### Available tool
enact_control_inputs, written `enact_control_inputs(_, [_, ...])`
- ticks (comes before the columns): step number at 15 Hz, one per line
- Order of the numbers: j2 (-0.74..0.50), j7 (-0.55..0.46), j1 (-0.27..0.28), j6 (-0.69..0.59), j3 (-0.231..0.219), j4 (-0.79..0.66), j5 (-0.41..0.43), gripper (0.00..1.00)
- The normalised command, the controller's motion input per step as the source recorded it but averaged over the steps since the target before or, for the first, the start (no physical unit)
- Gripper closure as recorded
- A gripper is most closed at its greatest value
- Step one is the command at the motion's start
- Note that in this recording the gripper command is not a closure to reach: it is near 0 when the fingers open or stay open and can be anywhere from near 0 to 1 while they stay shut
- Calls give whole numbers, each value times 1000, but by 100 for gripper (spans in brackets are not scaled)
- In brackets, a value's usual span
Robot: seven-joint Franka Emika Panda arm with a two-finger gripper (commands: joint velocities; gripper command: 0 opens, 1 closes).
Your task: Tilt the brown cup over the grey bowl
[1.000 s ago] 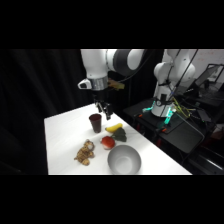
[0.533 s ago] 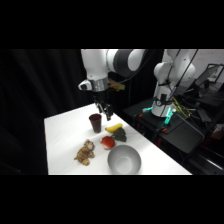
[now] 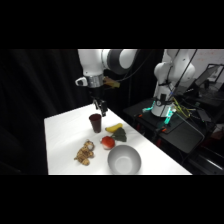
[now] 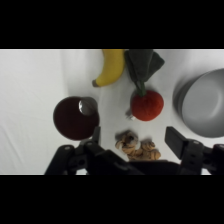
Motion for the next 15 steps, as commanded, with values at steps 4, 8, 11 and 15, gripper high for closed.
enact_control_inputs(4, [162, -213, -101, 236, -19, 111, 261, 0])
enact_control_inputs(8, [224, -193, -71, 363, 40, 26, 330, 0])
enact_control_inputs(11, [140, -156, -83, 317, 59, -9, 227, 0])
enact_control_inputs(15, [108, -127, -101, 260, 46, -20, 148, 0])
